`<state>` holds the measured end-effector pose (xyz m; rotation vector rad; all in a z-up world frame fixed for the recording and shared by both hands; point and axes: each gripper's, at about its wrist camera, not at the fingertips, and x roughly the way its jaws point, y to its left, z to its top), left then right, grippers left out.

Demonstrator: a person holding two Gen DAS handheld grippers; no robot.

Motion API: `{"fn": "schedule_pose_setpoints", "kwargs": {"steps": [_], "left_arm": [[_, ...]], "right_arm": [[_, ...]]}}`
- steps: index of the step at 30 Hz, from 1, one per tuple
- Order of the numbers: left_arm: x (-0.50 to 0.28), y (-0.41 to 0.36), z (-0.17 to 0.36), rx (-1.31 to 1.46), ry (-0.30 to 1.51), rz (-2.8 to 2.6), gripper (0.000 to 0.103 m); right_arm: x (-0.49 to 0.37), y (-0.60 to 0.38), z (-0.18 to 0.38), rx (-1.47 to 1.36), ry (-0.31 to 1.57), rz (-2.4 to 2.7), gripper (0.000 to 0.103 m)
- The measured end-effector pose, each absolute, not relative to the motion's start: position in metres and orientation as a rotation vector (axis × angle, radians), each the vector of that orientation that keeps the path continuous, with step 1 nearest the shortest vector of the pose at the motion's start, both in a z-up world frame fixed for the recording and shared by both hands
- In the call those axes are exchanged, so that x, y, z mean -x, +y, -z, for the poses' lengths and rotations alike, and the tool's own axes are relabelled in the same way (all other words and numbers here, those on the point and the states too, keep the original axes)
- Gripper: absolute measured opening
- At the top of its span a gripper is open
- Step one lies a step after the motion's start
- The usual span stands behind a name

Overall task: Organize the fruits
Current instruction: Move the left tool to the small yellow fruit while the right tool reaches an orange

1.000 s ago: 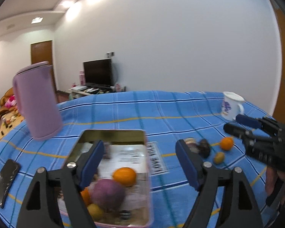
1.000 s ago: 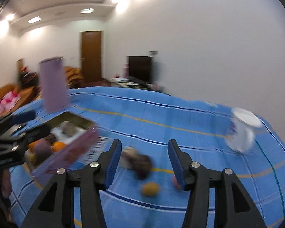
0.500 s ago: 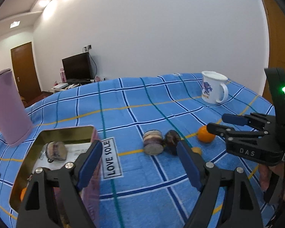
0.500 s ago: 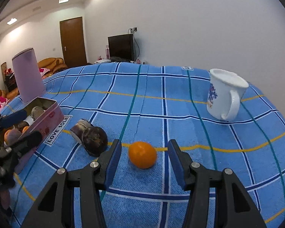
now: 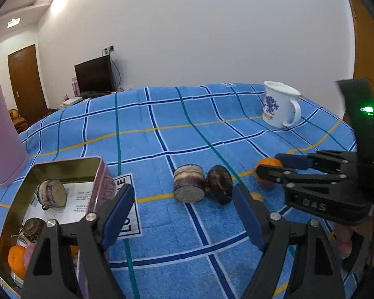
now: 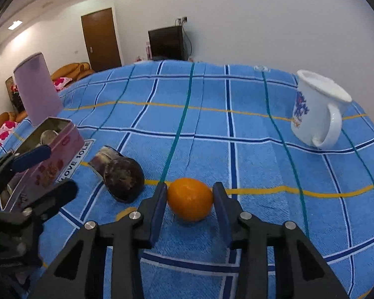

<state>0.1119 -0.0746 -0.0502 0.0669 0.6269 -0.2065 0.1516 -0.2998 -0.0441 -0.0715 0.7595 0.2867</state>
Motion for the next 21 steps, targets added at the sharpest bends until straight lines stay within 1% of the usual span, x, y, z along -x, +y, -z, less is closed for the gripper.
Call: {"fn": "schedule_pose_setpoints", "kwargs": {"steps": [5, 8, 11, 13, 15, 17, 19, 21], "left_arm": [[-0.109, -0.087, 0.05, -0.079, 0.63, 0.244, 0.082], [-0.106, -0.1, 0.053, -0.085, 0.643, 0.275, 0.079], [-0.107, -0.113, 0.053, -0.097, 0.653, 0.304, 0.072], [-0.11, -0.119, 0.055, -0.104, 0.669, 0.318, 0.063], [-0.115, -0.124, 0.058, -0.095, 0.699, 0.34, 0.058], [-0.118, -0.126, 0.061, -0.08, 0.727, 0.36, 0.055], [-0.122, -0.129, 0.064, -0.078, 0.753, 0.367, 0.049], [-0.125, -0.132, 0.067, -0.074, 0.776, 0.383, 0.047]], "right_arm": [[-0.135, -0.311, 0.037, 0.051, 0.71, -0.246, 0.039], [-0.128, -0.319, 0.034, 0.045, 0.695, -0.224, 0.039], [-0.126, -0.32, 0.034, 0.048, 0.701, -0.214, 0.039], [-0.127, -0.321, 0.035, 0.047, 0.708, -0.207, 0.039], [-0.126, -0.326, 0.034, 0.027, 0.707, -0.19, 0.039], [-0.127, -0.331, 0.034, 0.007, 0.704, -0.177, 0.039], [-0.125, -0.333, 0.034, 0.002, 0.699, -0.17, 0.039], [-0.125, -0.331, 0.034, 0.012, 0.699, -0.169, 0.039]]}}
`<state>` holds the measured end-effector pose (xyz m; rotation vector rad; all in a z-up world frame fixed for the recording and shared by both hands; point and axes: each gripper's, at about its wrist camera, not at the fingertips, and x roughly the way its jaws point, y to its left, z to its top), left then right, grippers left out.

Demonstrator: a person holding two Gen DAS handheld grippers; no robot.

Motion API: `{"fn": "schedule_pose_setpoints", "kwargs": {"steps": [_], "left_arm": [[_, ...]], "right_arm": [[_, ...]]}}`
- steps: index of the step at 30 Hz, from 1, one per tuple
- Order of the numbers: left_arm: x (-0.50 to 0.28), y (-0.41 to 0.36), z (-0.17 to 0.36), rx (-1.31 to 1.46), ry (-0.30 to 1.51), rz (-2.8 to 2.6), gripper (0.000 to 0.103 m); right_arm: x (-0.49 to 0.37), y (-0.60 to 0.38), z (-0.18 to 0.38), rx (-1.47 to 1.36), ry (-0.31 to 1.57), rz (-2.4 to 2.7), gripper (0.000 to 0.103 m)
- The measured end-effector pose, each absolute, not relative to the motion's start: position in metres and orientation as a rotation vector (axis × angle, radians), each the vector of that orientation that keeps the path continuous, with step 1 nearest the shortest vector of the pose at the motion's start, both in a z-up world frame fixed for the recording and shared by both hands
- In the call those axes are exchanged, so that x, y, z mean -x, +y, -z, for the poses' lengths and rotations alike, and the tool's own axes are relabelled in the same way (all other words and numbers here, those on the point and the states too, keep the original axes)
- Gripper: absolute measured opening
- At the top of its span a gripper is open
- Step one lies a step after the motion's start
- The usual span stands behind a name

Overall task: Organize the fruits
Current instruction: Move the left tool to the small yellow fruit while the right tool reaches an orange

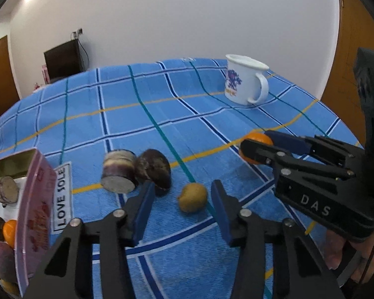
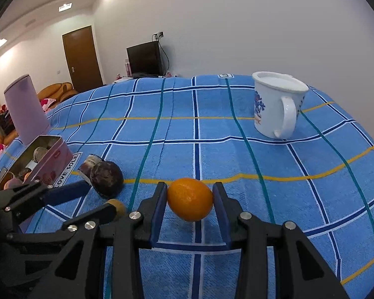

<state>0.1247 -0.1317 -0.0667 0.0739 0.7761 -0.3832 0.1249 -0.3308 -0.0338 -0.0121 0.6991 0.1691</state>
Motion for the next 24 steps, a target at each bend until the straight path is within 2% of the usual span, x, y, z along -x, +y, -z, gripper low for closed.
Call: {"fn": "schedule_pose_setpoints", "kwargs": {"steps": [2, 3, 4, 5, 24], "left_arm": [[-0.13, -0.134, 0.072, -0.064, 0.817, 0.4, 0.046], [-0.132, -0.135, 0.073, -0.054, 0.828, 0.404, 0.042], [-0.133, -0.136, 0.075, -0.052, 0.841, 0.415, 0.033], [-0.134, -0.139, 0.077, -0.056, 0.853, 0.424, 0.031], [-0.113, -0.129, 0.059, -0.057, 0.709, 0.388, 0.03]], "right_arm": [[-0.125, -0.329, 0.035, 0.021, 0.703, -0.169, 0.04], [-0.125, -0.328, 0.035, 0.028, 0.705, -0.17, 0.04], [-0.125, -0.327, 0.035, 0.036, 0.708, -0.169, 0.04], [-0.126, -0.325, 0.035, 0.043, 0.71, -0.169, 0.04], [-0.112, -0.323, 0.026, 0.043, 0.621, -0.25, 0.04]]}}
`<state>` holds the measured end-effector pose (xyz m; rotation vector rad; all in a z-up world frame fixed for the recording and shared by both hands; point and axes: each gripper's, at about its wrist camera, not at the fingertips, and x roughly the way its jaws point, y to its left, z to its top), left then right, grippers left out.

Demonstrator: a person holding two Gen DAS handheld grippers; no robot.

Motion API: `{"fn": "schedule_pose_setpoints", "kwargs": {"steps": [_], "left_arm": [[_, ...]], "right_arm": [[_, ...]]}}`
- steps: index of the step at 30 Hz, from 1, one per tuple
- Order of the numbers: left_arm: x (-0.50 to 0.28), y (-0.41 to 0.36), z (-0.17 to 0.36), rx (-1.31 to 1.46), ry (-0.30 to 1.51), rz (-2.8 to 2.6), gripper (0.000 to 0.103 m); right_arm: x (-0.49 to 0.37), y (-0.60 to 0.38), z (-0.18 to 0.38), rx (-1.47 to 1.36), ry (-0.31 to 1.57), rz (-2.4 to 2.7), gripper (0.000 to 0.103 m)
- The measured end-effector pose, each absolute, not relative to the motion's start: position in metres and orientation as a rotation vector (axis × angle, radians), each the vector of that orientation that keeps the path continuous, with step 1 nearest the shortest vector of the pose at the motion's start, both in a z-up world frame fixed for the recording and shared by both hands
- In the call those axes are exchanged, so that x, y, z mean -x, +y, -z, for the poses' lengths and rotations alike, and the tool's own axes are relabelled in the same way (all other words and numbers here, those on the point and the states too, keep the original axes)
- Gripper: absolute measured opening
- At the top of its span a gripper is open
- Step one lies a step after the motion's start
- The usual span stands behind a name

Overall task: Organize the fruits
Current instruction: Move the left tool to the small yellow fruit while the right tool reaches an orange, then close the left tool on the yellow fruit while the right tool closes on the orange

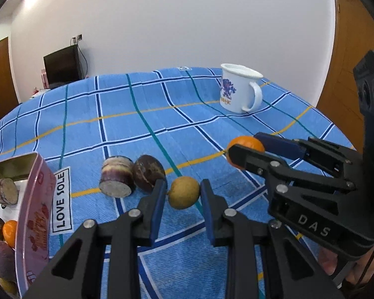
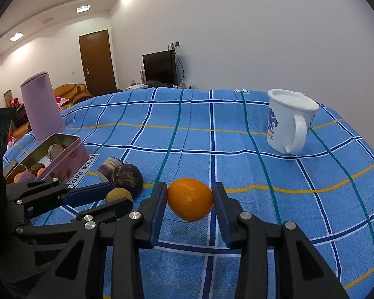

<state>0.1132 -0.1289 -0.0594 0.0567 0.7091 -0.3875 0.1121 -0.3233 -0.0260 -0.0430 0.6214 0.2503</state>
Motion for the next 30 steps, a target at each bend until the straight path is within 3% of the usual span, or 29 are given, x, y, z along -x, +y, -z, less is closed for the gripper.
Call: {"fn": "schedule_pose_setpoints", "kwargs": {"steps": [30], "left_arm": [[-0.09, -0.124, 0.045, -0.07, 0.553, 0.303, 0.03]], "right_arm": [[-0.09, -0.327, 0.014, 0.03, 0.488, -0.285, 0.04]]}}
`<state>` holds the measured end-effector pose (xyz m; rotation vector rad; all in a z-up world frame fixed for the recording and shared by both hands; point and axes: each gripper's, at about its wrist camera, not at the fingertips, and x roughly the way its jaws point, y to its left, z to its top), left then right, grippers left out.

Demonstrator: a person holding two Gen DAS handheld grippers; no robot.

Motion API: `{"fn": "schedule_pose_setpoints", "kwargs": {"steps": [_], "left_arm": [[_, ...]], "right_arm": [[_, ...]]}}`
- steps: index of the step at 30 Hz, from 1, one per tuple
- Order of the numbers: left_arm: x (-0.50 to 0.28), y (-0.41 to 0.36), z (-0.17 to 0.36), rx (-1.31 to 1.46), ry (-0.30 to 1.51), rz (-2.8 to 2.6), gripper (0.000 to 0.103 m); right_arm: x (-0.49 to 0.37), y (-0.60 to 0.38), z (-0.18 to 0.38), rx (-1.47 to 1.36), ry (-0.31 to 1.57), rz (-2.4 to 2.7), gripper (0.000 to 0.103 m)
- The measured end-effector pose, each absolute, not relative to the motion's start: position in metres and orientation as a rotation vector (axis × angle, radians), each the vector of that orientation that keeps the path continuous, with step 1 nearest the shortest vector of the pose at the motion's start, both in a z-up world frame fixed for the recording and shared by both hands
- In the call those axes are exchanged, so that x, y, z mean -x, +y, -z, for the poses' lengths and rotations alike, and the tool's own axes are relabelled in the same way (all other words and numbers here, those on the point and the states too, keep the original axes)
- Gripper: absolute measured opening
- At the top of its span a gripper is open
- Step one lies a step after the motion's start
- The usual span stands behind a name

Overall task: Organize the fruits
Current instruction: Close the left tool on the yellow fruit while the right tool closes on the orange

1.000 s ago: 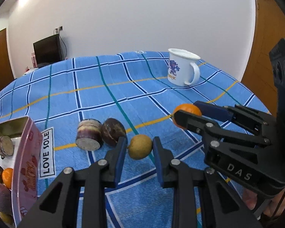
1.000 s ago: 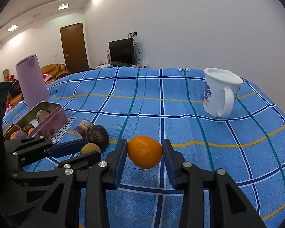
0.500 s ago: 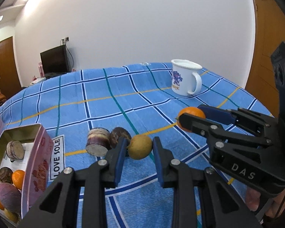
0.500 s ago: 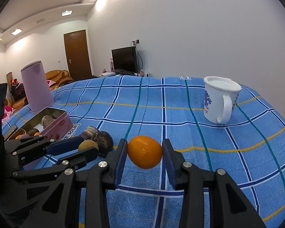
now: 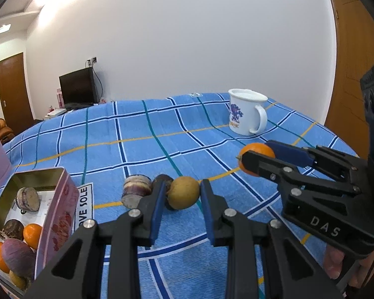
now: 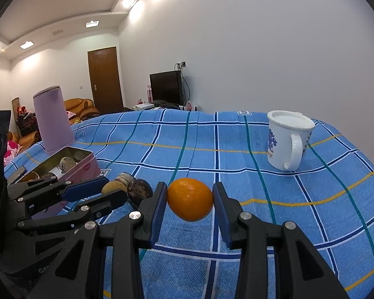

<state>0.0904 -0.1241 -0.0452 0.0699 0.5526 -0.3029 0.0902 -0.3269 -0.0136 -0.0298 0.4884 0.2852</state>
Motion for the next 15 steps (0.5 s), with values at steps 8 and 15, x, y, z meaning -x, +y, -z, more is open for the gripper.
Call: {"fn": "schedule_pose_setpoints", "kwargs": {"steps": [8, 15], "left_arm": [[-0.084, -0.1215, 0.041, -0.066, 0.514, 0.293, 0.03], [-0.0802, -0.1196, 0.0386, -0.063, 0.49, 0.287, 0.03]], "right_arm": [[-0.0853, -0.3273, 0.0116, 0.032, 0.464, -0.287, 0.04], [-0.0798, -0.3277, 0.0096, 0.033, 0.438, -0.288, 0.04]]}}
